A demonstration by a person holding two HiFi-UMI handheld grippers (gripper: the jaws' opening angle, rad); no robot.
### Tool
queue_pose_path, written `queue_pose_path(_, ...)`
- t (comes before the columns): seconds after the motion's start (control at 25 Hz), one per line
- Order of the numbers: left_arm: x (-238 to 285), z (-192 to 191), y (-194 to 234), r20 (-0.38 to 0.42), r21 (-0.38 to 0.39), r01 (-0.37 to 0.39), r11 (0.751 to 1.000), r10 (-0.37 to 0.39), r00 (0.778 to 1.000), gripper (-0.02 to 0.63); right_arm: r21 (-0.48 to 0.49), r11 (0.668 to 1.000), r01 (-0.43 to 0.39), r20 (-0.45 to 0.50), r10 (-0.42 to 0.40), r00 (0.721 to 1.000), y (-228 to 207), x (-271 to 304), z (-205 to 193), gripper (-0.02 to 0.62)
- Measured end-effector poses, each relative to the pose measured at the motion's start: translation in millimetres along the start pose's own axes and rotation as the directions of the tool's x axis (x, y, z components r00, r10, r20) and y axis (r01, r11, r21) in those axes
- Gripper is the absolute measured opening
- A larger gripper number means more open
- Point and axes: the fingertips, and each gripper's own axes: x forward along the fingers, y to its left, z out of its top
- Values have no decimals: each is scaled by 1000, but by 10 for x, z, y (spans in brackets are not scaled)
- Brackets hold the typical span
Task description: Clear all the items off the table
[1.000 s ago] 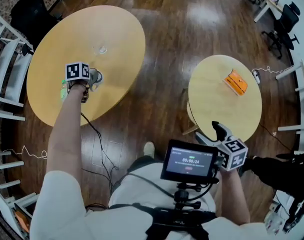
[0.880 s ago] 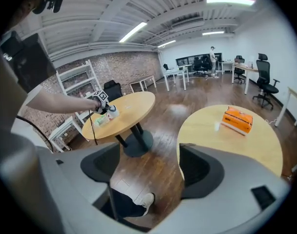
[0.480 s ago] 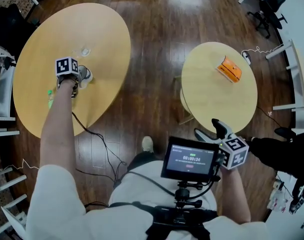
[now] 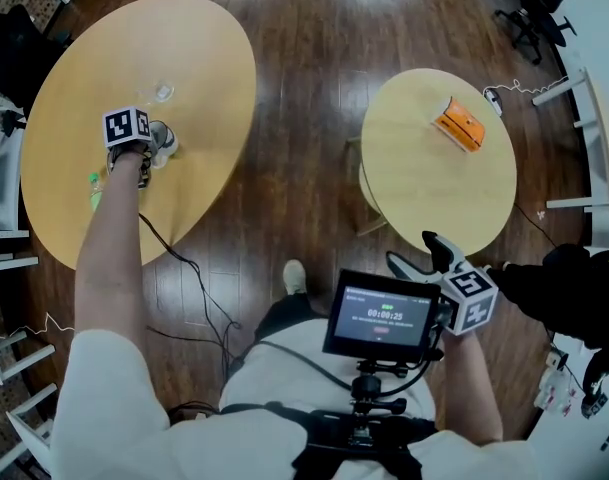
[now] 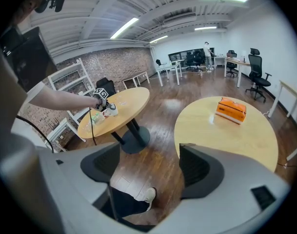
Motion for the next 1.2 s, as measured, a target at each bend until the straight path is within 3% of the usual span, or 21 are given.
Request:
queue_pose_path(0.04, -22, 30, -8, 17, 5, -4, 1000, 4, 1000, 157, -1, 1000, 3, -2, -3, 1000, -10, -7, -7, 388)
queue_pose_path(0.2, -300, 196, 114, 115, 69, -89, 994, 81, 990, 160, -11, 1000, 6, -1, -6, 1000, -115, 50, 33, 388)
queue_pose_path(0.32, -779, 246, 163, 199, 100, -199, 975, 177, 964, 175, -14, 1000, 10, 11, -10, 1000, -246, -10, 98, 388)
queue_pose_path(0.44, -1218, 200, -151, 295, 100, -216, 971, 178, 939, 175, -7, 999, 32, 16, -32, 999, -463, -173, 96, 388)
queue_pose_path(0.56, -1591, -31, -781, 355, 105, -164, 981, 117, 928, 175, 9, 999, 53, 17, -53, 998, -712, -349, 20, 388)
queue_pose_path(0.8, -2033, -1085, -2346, 351, 123, 22, 992, -64, 934, 175, 4, 999, 47, 31, -47, 998, -1177, -792, -338, 388)
queue_pose_path(1.04, -2552, -2057, -3991, 338, 120, 179, 977, -209, 917, 175, -6, 999, 49, 58, -48, 997, -1694, -1386, -839, 388)
queue_pose_path(1.2, -2949, -2552, -4967, 339, 143, 239, 960, -274, 900, 180, -1, 999, 53, 78, -53, 996, -1981, -1874, -1190, 388)
